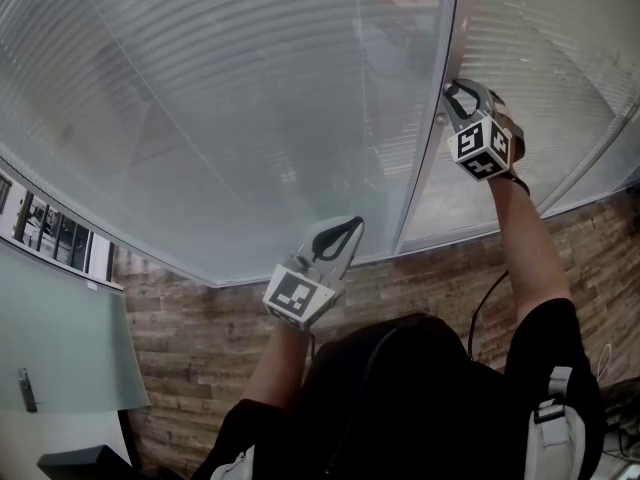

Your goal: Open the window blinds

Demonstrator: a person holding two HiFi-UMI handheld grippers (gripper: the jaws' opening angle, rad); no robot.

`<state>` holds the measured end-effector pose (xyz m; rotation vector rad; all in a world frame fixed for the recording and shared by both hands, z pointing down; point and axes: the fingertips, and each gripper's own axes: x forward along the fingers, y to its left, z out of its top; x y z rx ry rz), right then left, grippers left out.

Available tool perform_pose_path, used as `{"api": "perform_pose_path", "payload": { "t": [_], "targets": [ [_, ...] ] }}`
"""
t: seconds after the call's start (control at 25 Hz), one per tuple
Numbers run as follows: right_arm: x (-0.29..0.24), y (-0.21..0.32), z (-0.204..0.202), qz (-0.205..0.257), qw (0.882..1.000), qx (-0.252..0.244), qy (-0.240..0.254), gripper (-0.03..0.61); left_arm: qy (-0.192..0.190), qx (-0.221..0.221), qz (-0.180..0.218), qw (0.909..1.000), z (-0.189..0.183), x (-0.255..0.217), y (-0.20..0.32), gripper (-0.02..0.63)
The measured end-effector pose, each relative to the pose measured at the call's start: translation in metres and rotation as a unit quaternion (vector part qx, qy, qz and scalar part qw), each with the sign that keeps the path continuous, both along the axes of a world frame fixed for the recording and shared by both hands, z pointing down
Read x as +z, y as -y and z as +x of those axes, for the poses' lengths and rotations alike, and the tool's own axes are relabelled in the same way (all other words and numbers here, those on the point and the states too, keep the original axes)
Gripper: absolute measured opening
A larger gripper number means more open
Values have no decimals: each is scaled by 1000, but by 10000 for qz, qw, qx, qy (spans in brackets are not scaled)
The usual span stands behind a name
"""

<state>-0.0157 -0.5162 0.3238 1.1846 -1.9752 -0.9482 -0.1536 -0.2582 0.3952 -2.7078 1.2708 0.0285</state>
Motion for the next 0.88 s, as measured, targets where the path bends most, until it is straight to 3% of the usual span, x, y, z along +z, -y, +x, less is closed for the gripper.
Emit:
{"api": "perform_pose_path", "payload": {
  "t": [0.4, 0.64, 0.88],
  "targets": [
    [-2, 5, 5, -533, 9897, 31, 1331, 127, -89, -44, -97, 9999, -3, 3, 0, 5],
    [1, 8, 8, -1153, 9529, 62, 2804, 127, -71, 0, -129, 9999, -1, 0, -4, 5],
    [3, 14, 13, -1403, 9222, 100, 3603, 126, -107, -5, -144, 9998, -1, -2, -3, 5]
  ]
}}
